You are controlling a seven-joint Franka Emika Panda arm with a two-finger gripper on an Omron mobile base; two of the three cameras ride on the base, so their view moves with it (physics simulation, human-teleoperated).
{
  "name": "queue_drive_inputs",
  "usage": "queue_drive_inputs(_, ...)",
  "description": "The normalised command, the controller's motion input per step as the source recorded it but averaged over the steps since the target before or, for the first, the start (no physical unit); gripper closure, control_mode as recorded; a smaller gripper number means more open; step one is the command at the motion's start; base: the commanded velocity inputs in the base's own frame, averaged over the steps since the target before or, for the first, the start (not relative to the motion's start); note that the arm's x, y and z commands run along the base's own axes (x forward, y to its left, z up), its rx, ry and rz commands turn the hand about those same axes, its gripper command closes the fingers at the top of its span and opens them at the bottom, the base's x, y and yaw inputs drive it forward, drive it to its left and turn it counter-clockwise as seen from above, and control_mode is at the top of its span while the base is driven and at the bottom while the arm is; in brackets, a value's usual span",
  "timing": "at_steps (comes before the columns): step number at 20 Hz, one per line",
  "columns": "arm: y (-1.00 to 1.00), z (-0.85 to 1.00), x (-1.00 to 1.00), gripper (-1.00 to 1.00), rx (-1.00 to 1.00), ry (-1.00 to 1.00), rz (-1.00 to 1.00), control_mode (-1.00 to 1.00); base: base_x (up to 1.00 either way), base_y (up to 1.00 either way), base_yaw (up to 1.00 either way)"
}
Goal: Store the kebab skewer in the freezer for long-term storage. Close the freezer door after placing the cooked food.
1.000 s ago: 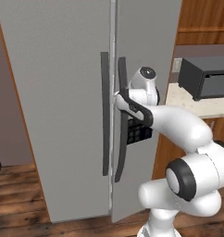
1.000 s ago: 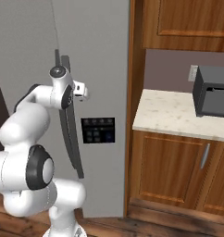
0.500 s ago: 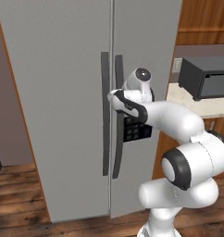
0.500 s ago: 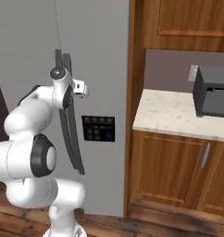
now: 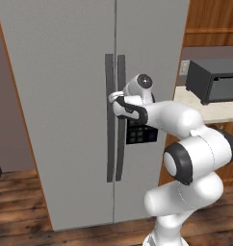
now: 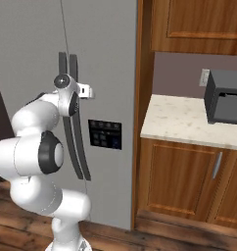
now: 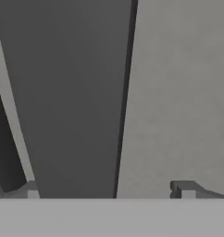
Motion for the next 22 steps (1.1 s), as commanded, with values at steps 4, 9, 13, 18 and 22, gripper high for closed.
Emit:
queue_drive_inputs(4,0.0,0.06,0.48,-1.0,0.0,0.0,-0.01,-1.0,0.0,0.0,0.0)
queue_drive_inputs(9,0.0,0.06,0.46,-1.0,0.0,0.01,-0.01,-1.0,0.0,0.0,0.0)
queue_drive_inputs(13,0.0,0.0,0.52,-1.0,0.0,0.04,-0.02,-1.0,0.0,0.0,0.0)
queue_drive_inputs(18,0.0,0.0,0.48,-1.0,0.0,0.05,-0.03,-1.0,0.0,0.0,0.0)
queue_drive_inputs(22,0.0,0.04,0.4,-1.0,0.0,0.02,-0.03,-1.0,0.0,0.0,0.0)
